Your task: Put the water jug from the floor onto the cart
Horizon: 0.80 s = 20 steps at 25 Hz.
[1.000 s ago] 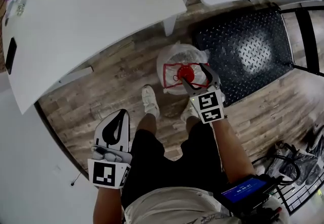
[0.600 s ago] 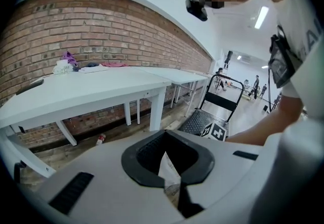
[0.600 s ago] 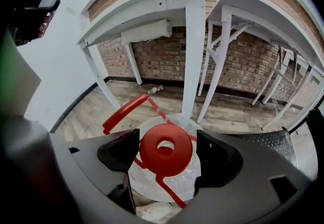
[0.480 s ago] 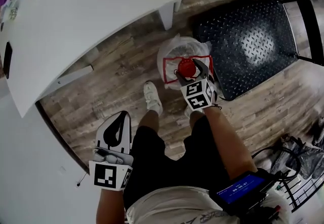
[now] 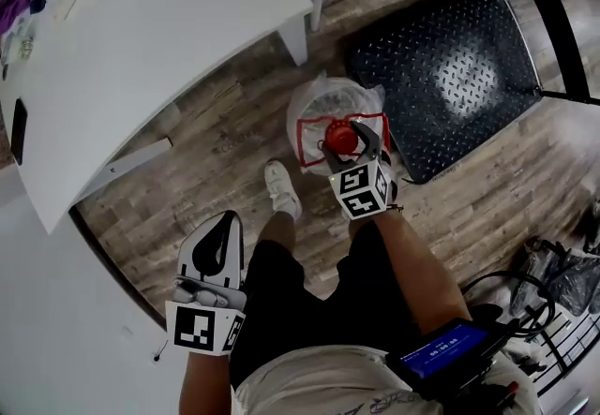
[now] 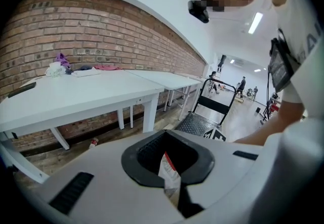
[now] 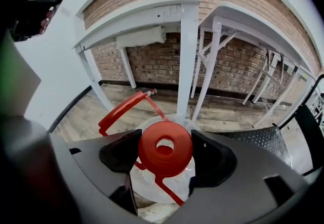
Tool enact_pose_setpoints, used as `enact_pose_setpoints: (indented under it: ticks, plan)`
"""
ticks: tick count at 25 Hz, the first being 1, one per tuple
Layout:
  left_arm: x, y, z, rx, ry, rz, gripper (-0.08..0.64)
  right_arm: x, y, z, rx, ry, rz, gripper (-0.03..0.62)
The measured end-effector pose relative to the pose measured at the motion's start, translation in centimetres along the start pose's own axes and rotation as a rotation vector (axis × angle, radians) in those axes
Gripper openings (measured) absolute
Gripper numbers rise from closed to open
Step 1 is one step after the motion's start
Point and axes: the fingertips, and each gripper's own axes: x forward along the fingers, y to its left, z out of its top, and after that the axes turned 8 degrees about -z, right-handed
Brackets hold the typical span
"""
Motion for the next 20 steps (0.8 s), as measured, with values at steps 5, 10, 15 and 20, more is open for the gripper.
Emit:
enact_pose_setpoints:
  ticks: [5,10,15,20]
  plan:
    - [0.6,-0.3,2.8,0.023,-0.044,-0.081,0.002,-5.5,0.0,2.6,0.044,-0.022,-0.028,0.311]
    - [1.1,-1.6,6.5,0.075,-0.067,-0.155,0.002,-12.3,-1.8,5.3,0.144,-0.041,-0.040,0.311]
    - [2.3,-4.1,9.6,0.130,-0.089,-0.216,0.002,-19.2,-5.7,8.2,0.235,-0.083,-0.077,0.311]
    - [4.7,-8.6,11.5,0.171,-0.098,-0.287,0.002,-25.6,-10.9,9.7,0.292,-0.124,-0.164,0.311]
